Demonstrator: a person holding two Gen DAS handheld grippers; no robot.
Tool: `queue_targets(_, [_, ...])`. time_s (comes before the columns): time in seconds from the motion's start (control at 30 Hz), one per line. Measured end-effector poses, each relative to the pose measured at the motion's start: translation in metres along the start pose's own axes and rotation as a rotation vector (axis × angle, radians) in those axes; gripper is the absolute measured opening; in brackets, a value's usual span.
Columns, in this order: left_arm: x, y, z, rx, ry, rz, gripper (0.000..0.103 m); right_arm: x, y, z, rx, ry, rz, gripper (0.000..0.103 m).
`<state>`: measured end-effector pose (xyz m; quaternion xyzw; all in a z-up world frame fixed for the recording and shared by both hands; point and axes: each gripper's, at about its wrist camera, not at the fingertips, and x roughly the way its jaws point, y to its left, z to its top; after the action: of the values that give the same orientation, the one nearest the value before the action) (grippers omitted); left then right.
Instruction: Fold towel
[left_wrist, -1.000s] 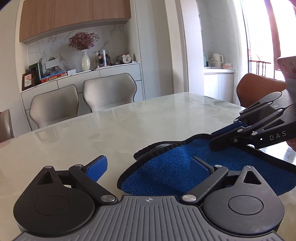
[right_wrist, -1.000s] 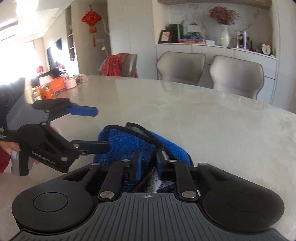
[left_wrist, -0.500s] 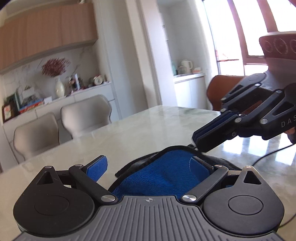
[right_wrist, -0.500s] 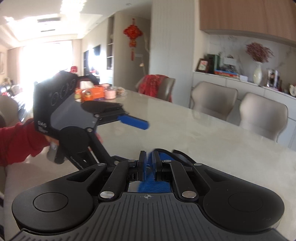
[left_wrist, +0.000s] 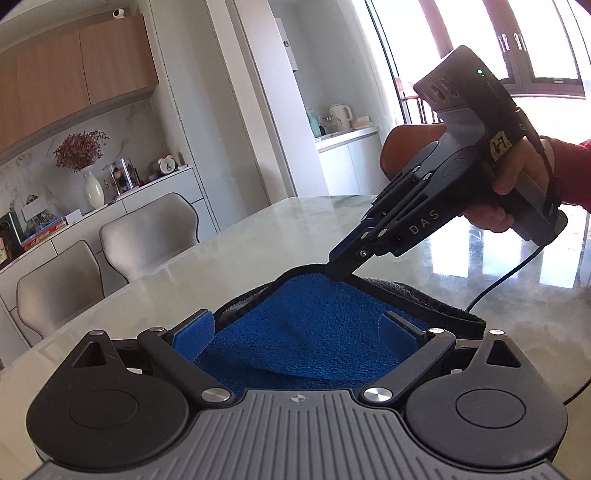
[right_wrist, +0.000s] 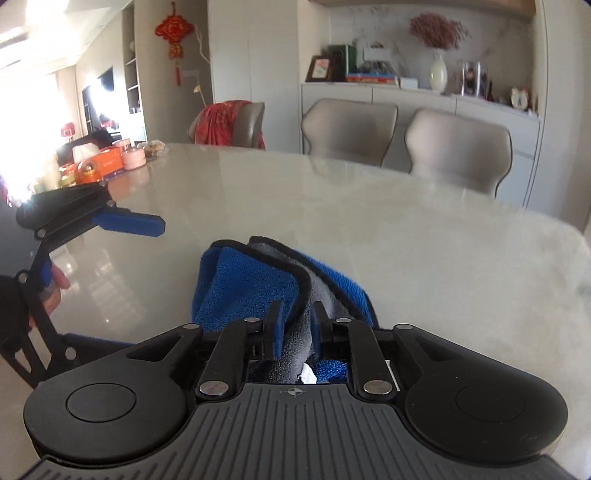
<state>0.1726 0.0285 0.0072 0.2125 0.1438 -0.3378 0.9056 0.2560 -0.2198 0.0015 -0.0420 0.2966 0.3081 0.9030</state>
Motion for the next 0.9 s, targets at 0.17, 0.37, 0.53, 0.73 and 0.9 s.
queue_targets(0.17, [0.004, 0.004, -0.005, -0.006, 0.007, -0.011, 0.098, 0.009, -0.004, -0.004, 0.044, 0.015, 0.062, 0.034])
queue_targets(0.37, [0.006, 0.007, -0.009, -0.010, 0.015, -0.013, 0.098, 0.011, 0.011, -0.007, -0.058, -0.039, 0.059, 0.015])
queue_targets(0.53, [0.000, 0.008, -0.010, 0.001, 0.010, -0.012, 0.098, -0.008, 0.040, -0.011, -0.211, -0.095, 0.041, 0.013])
queue_targets(0.73, [-0.015, 0.004, -0.006, 0.010, -0.014, -0.011, 0.098, -0.032, 0.064, -0.013, -0.293, -0.140, 0.024, 0.013])
queue_targets(0.9, [-0.029, -0.001, -0.006, 0.044, -0.024, -0.010, 0.098, -0.052, 0.082, -0.017, -0.340, -0.161, 0.098, 0.012])
